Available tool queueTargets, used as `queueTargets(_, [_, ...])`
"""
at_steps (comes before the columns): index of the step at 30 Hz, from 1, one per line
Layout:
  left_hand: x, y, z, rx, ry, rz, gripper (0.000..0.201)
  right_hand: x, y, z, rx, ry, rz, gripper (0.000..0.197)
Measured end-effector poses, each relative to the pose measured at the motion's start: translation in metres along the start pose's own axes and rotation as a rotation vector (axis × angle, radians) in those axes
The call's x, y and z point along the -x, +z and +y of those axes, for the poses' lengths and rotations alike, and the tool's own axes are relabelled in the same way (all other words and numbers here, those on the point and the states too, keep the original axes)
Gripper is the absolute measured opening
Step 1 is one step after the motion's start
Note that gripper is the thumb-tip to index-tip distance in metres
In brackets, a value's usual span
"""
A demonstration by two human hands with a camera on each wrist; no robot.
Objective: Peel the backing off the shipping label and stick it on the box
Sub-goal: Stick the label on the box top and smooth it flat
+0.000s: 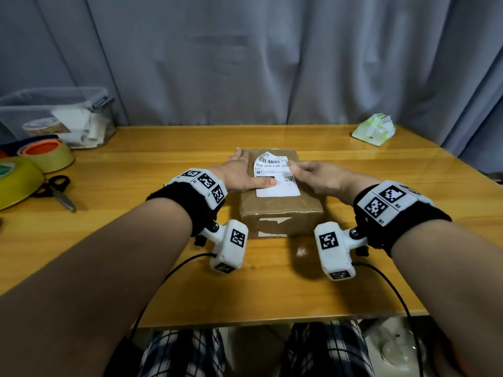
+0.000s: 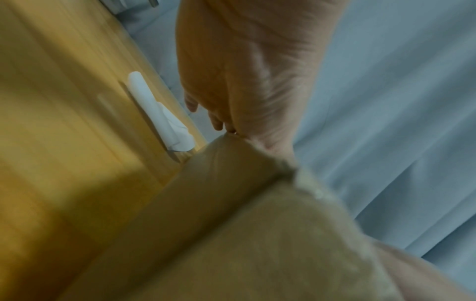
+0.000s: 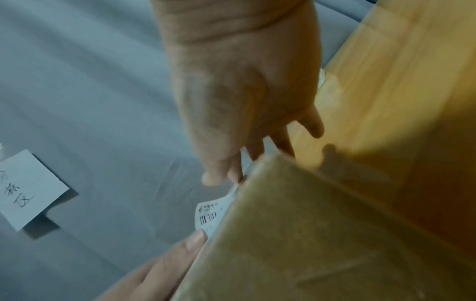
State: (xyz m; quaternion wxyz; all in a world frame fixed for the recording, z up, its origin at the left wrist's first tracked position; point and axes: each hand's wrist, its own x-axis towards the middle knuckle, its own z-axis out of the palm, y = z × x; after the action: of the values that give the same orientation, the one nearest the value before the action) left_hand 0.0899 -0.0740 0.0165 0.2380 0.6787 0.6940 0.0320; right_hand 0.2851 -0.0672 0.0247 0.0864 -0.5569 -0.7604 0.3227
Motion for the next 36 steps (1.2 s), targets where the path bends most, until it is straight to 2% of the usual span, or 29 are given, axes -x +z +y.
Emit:
queueTargets(1, [0.0,0.0,0.0,0.009,-0.004,0.003,0.114,0.0,0.0,0.0,0.016,-0.001,0.024,0.058])
queueTargets(3, [0.001,0.001,0.0,0.021,-0.01,0.009,0.113,0.0,-0.002,0.0,0.061,0.007,-0.023,0.061])
queueTargets(8, [0.0,0.001,-0.001,0.027,-0.015,0.01,0.114,0.007,-0.018,-0.003,0.101,0.039,-0.297,0.078])
queueTargets(10, [-0.001,0.002,-0.003,0.039,-0.019,0.022,0.116,0.01,-0.023,-0.004,0.124,0.063,-0.347,0.084])
queueTargets(13, [-0.003,0.004,-0.006,0.042,-0.009,0.041,0.116,0.011,-0.023,-0.014,0.337,0.027,-0.219,0.08])
queueTargets(15, [-0.003,0.004,-0.009,0.042,0.01,0.072,0.111,0.009,-0.012,-0.024,0.386,-0.074,-0.136,0.068])
queueTargets(17, [-0.004,0.003,-0.013,0.054,0.04,0.131,0.098,0.003,0.003,-0.029,0.397,-0.13,-0.165,0.057])
queueTargets(20, [-0.002,-0.003,-0.018,0.055,0.079,0.2,0.077,-0.008,0.015,-0.028,0.457,-0.132,-0.16,0.053])
queueTargets(23, [-0.001,-0.005,-0.021,0.065,0.102,0.222,0.07,-0.018,0.017,-0.032,0.544,-0.092,-0.103,0.052])
queueTargets(27, [-0.002,0.0,-0.024,0.152,0.128,0.229,0.069,-0.03,0.022,-0.037,0.553,-0.039,-0.043,0.055])
queueTargets(32, [-0.001,0.0,-0.03,0.104,0.144,0.208,0.061,-0.041,0.029,-0.035,0.513,-0.004,-0.002,0.058])
queueTargets(36, [-0.001,-0.006,-0.034,0.088,0.148,0.157,0.051,-0.023,0.018,-0.026,0.406,-0.108,-0.027,0.056])
